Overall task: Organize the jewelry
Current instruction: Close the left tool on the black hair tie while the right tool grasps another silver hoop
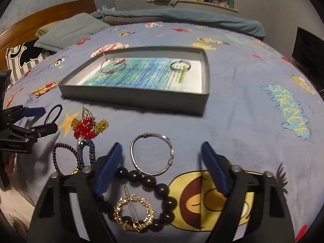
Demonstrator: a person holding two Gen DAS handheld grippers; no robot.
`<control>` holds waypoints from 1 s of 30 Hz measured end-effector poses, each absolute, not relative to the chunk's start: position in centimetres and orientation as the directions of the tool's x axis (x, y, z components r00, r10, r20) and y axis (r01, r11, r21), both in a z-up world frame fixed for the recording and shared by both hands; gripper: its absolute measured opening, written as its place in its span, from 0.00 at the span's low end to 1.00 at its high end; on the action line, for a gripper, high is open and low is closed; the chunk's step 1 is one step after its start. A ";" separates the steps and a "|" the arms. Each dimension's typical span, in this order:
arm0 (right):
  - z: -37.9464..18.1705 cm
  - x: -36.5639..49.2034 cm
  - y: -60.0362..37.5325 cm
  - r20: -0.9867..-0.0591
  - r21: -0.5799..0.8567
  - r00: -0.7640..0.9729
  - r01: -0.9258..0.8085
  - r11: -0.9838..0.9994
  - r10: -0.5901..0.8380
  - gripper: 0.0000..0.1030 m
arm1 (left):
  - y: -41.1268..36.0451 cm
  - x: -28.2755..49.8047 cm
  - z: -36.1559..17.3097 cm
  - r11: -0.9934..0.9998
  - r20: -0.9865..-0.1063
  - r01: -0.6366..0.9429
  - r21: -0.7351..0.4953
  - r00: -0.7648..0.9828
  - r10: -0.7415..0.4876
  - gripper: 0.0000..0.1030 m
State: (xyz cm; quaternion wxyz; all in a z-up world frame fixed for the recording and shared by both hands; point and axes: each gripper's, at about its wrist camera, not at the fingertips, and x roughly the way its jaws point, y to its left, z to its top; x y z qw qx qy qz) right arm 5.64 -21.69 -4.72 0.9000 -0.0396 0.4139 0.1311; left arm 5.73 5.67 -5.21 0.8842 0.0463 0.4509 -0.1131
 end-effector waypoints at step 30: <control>-5.6 6.0 -21.1 -0.765 -0.006 0.617 -0.295 0.956 0.185 0.43 | 5.1 5.7 -5.5 0.946 -0.806 0.324 -0.010 0.558 -0.199 0.16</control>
